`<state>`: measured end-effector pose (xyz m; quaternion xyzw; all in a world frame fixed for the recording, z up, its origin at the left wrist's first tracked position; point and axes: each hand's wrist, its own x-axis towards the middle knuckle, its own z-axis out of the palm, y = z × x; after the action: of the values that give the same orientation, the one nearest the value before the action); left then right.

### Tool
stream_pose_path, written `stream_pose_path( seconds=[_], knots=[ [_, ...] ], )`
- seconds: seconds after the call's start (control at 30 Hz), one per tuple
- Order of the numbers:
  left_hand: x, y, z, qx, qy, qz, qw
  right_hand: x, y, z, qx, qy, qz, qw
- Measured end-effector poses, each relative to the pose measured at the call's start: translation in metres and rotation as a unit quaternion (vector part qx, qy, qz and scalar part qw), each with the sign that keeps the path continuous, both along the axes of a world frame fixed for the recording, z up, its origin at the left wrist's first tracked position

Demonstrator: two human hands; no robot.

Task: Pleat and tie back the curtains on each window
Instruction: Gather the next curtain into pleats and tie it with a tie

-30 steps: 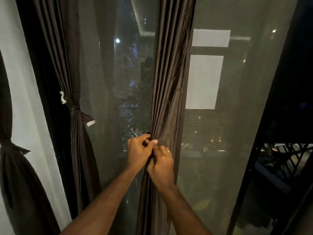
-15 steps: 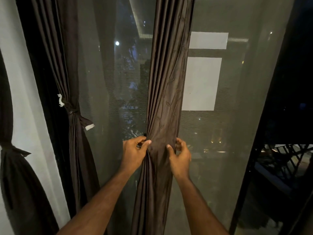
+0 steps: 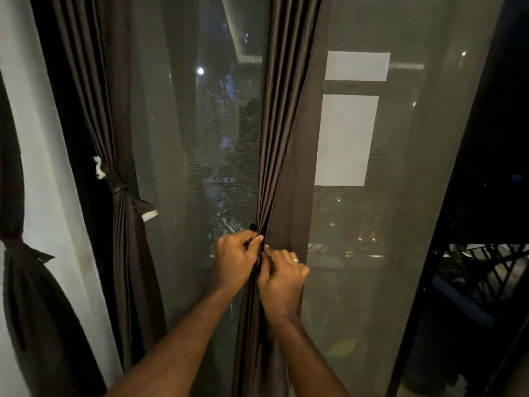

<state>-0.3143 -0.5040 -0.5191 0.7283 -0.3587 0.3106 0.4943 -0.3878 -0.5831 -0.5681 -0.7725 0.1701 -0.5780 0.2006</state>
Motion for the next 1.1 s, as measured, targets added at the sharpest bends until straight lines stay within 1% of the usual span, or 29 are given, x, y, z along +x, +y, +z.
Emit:
stream_pose_path(
  seconds=[0.17, 0.27, 0.33, 0.47, 0.5, 0.53, 0.6, 0.67, 0.77, 0.8, 0.83, 0.93, 1.0, 1.1],
  knots=[
    [-0.002, 0.0, 0.0, -0.027, 0.02, -0.062, 0.998, 0.003, 0.002, 0.003, -0.011, -0.001, 0.01, 1.0],
    [-0.003, -0.001, 0.0, -0.028, 0.027, -0.092, 0.995, 0.003, 0.001, 0.003, -0.02, -0.006, 0.019, 1.0],
    [-0.003, -0.001, -0.002, -0.03, 0.026, -0.085, 0.996, 0.002, 0.001, 0.003, -0.025, -0.003, 0.031, 0.999],
    [0.005, 0.001, -0.003, -0.03, 0.019, -0.058, 0.998, -0.004, -0.01, 0.0, -0.049, 0.03, 0.093, 0.994],
    [0.006, 0.002, -0.002, -0.019, 0.011, -0.05, 0.998, -0.007, -0.017, 0.001, -0.029, 0.023, 0.101, 0.994],
    [0.006, 0.003, -0.002, -0.009, 0.002, -0.045, 0.999, -0.01, -0.025, 0.002, 0.013, 0.005, 0.099, 0.995],
    [0.007, 0.003, -0.002, -0.001, -0.002, -0.044, 0.999, -0.012, -0.048, 0.01, 0.127, -0.034, 0.076, 0.988],
    [0.007, 0.003, -0.003, -0.004, 0.002, -0.052, 0.999, -0.012, -0.068, 0.018, 0.225, -0.046, 0.069, 0.971],
    [0.007, 0.001, -0.004, -0.003, 0.003, -0.058, 0.998, -0.011, -0.084, 0.025, 0.296, -0.057, 0.104, 0.948],
    [0.006, 0.001, -0.004, -0.001, 0.002, -0.057, 0.998, -0.011, -0.086, 0.024, 0.299, -0.065, 0.108, 0.946],
    [0.006, 0.0, -0.003, 0.002, 0.0, -0.056, 0.998, -0.011, -0.087, 0.021, 0.282, -0.073, 0.099, 0.952],
    [0.008, -0.001, -0.003, 0.003, -0.019, -0.034, 0.999, -0.015, -0.082, 0.011, 0.179, -0.081, 0.026, 0.98],
    [0.008, -0.003, -0.003, 0.009, -0.026, -0.016, 0.999, -0.017, -0.076, 0.007, 0.151, -0.092, -0.008, 0.984],
    [0.004, -0.005, -0.003, 0.014, -0.026, -0.003, 1.0, -0.017, -0.062, 0.0, 0.103, -0.049, -0.012, 0.993]
  ],
)
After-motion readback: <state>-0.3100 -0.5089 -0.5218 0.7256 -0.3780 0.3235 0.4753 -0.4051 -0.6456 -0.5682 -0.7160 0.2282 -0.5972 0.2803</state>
